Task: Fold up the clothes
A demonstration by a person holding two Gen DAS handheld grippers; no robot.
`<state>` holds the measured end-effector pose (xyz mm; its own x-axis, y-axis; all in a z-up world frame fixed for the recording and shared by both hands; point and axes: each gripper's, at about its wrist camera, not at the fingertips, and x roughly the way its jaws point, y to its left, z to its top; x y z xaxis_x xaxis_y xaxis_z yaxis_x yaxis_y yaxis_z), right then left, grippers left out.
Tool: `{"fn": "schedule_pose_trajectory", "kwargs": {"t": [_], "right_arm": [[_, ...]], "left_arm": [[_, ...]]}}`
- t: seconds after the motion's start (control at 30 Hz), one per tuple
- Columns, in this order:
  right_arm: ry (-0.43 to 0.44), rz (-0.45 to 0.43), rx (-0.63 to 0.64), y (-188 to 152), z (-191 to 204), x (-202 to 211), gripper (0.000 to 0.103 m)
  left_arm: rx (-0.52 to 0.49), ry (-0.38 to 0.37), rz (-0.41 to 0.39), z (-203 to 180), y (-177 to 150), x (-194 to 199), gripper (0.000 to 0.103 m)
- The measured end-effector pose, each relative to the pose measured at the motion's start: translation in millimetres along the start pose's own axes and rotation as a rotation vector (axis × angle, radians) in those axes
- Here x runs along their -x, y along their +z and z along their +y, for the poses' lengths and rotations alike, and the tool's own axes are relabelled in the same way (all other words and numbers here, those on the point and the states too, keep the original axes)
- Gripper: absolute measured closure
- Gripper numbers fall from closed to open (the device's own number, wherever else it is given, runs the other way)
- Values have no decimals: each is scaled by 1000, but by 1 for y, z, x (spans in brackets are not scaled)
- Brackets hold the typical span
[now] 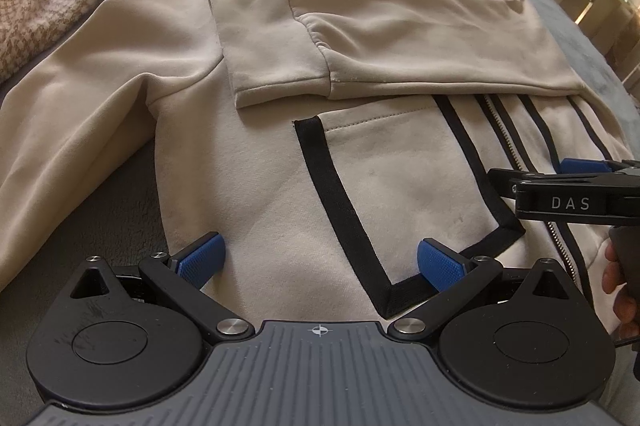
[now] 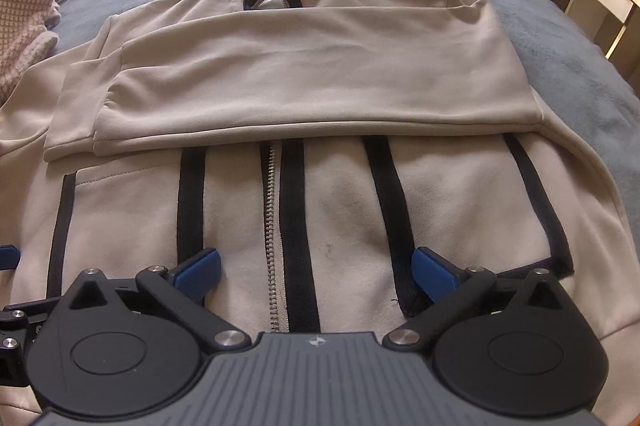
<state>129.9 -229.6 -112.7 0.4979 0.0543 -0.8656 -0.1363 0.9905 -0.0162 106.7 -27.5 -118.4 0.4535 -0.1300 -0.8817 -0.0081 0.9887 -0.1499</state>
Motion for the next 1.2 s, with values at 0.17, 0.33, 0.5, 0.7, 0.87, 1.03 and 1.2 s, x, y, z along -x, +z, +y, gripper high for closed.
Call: {"fn": "schedule_pose_trajectory", "kwargs": {"t": [0.17, 0.33, 0.5, 0.7, 0.87, 1.03, 1.2], "right_arm": [[4, -8, -4, -1, -1, 0, 0], [2, -13, -5, -2, -1, 0, 0], [0, -7, -4, -1, 0, -1, 0], [0, -4, 2, -1, 0, -1, 0], [1, -3, 8, -1, 0, -1, 0], [-2, -9, 16, 2, 1, 2, 0], [-2, -135, 53, 12, 4, 22, 0]], "left_arm": [[4, -2, 1, 1, 0, 0, 0], [7, 1, 2, 0, 0, 0, 0], [23, -4, 4, 3, 2, -1, 0], [23, -3, 6, 2, 2, -2, 0], [19, 0, 11, 2, 3, -3, 0], [24, -1, 12, 2, 2, -3, 0], [6, 14, 15, -1, 2, -5, 0]]}}
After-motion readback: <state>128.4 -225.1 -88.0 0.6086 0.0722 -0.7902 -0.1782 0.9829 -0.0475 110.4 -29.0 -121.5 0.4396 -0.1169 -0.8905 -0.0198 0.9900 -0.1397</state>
